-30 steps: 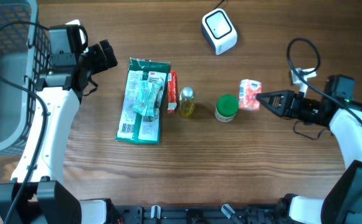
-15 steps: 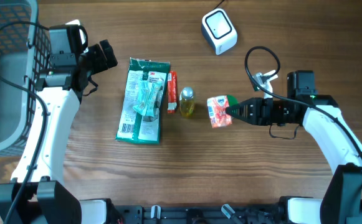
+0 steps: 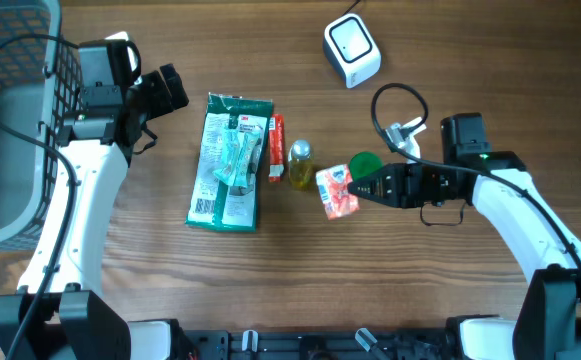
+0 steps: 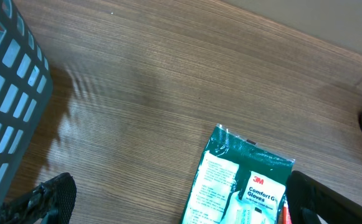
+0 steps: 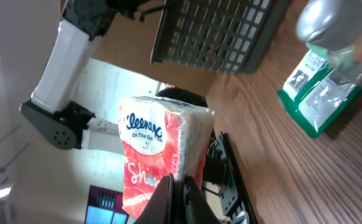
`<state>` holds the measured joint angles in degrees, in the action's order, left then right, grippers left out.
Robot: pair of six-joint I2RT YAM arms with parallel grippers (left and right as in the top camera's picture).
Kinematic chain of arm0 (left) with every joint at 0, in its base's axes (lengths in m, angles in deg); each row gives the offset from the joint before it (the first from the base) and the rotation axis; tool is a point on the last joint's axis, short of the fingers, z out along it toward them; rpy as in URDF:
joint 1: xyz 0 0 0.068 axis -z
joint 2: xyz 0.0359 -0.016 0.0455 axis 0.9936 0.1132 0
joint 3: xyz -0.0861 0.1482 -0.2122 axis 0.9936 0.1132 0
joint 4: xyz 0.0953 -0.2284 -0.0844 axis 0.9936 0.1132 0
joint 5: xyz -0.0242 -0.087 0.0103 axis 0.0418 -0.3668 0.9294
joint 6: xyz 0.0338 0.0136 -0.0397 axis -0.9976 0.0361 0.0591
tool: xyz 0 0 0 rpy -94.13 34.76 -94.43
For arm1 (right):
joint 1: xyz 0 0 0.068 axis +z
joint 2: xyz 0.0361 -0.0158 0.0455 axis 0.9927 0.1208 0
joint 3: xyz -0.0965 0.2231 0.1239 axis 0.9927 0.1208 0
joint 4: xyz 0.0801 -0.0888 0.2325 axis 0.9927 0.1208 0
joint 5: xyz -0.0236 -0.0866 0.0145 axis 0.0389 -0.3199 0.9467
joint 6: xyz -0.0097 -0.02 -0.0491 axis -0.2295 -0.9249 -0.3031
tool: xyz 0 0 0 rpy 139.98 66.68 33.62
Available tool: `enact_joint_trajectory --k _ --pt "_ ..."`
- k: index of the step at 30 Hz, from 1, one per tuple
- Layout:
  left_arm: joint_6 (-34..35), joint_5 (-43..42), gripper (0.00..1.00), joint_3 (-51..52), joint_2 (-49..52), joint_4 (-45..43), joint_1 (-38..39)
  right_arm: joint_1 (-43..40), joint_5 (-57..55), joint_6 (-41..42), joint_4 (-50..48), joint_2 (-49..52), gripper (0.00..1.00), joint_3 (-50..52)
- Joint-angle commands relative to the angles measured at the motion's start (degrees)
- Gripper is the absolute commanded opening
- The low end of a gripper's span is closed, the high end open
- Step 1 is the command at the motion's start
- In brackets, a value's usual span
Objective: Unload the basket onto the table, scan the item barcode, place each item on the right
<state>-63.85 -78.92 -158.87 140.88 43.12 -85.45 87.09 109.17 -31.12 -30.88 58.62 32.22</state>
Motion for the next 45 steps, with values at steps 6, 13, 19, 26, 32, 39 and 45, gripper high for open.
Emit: enact_joint_trajectory --k 6,13,19,26,32,39,45 --pt "-0.50 0.55 1.00 -0.37 0.00 -0.13 -0.24 4.66 3.65 -1.33 -2.47 -0.37 0.04 0.46" --pt "-0.50 0.55 1.00 -0.37 0.00 -0.13 -0.24 4.79 3.65 -1.29 -3.21 -0.37 0.04 0.46" --pt "-0.50 0.55 1.00 -0.37 0.00 -0.13 -0.24 4.79 3.65 -1.29 -3.85 -0.37 0.04 0.46" --pt "-0.50 0.55 1.00 -0.37 0.00 -0.13 -0.24 4.79 3.65 -1.31 -4.20 -0.37 0.04 0.46" --pt "-0.50 0.55 1.00 -0.37 0.00 -0.13 -0.24 4.79 1.70 -1.22 -6.64 -0.37 0.04 0.46" --pt "-0.50 0.55 1.00 -0.37 0.00 -0.13 -0.24 4.33 -11.30 28.09 -28.70 -0.42 0.04 -0.94" --pt "-0.50 0.55 1.00 -0.37 0.00 -0.11 -0.24 4.31 -4.57 57.31 -54.01 -1.46 0.04 -13.92"
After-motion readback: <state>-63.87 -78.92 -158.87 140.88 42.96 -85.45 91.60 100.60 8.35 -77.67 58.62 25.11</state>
